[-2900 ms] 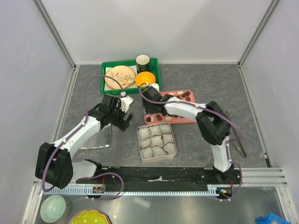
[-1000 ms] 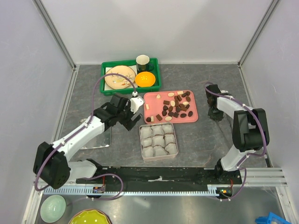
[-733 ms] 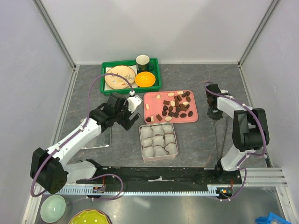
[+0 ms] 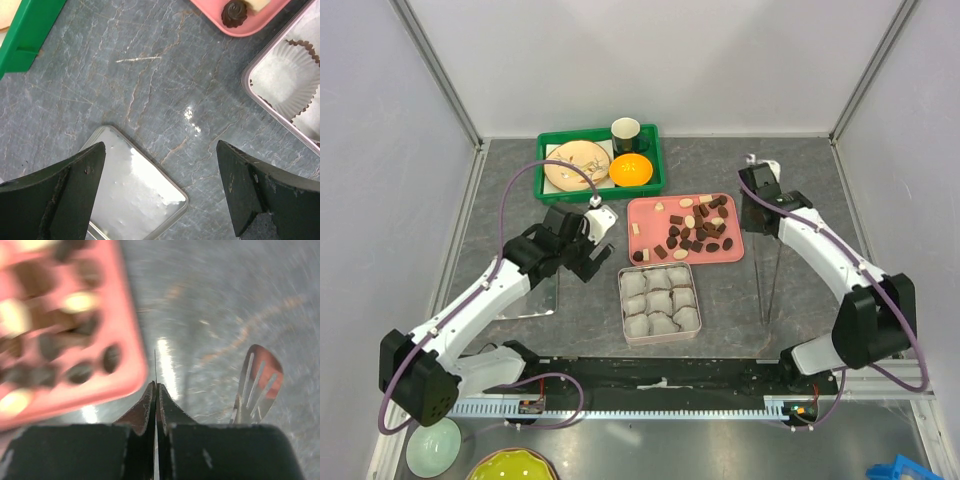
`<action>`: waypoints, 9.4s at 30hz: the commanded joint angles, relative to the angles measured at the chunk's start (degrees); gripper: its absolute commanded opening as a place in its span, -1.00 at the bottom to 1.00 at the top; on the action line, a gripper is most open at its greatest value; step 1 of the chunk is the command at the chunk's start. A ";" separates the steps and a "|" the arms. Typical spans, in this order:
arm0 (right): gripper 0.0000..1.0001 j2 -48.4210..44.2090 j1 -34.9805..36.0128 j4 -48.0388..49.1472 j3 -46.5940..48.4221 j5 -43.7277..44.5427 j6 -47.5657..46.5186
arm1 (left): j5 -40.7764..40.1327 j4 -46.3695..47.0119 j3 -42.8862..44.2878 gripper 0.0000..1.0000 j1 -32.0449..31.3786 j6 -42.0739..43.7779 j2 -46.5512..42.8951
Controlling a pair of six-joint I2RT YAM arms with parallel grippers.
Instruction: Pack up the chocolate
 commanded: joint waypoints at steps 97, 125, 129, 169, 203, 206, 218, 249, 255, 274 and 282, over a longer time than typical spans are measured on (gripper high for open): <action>0.40 -13.03 11.30 16.91 -0.21 -27.71 -0.93 | 14.29 -12.44 0.66 0.78 -15.21 15.33 3.03; 0.35 -16.64 7.70 16.99 -4.17 -32.02 -1.02 | 10.95 -6.02 -1.80 -0.58 -20.22 13.93 9.36; 0.41 -17.34 7.52 17.34 -3.91 -31.93 -0.84 | 11.56 -6.54 -0.84 -0.97 -20.31 11.30 7.78; 0.96 -25.27 4.96 100.05 -29.23 -69.98 33.35 | 78.27 -28.43 28.43 -0.97 14.59 10.15 7.60; 0.93 -14.88 17.72 97.85 -21.93 -60.41 23.68 | 75.55 -25.18 25.53 -0.97 8.26 7.34 6.90; 0.69 -14.71 17.81 95.05 -20.70 -61.20 23.33 | 74.93 -24.39 25.44 -0.97 8.26 6.55 6.37; -0.37 -18.04 17.81 83.98 -19.47 -61.55 19.12 | 71.25 -22.98 25.18 -0.97 8.17 5.84 4.35; -0.51 -14.03 17.81 52.40 -10.68 -23.43 -18.06 | 28.08 -11.65 21.50 0.99 14.49 -6.73 -0.31; -0.53 -4.34 17.98 59.79 -8.22 -14.81 -21.49 | 24.93 -6.30 13.33 0.96 15.55 -4.89 -0.13; -0.18 13.68 19.30 72.10 -1.45 -8.29 -23.69 | 20.26 1.27 3.12 0.98 15.47 -1.63 3.82; 0.07 16.06 19.74 72.28 -0.13 -8.20 -22.55 | 19.47 1.54 2.07 0.98 15.47 -0.58 2.95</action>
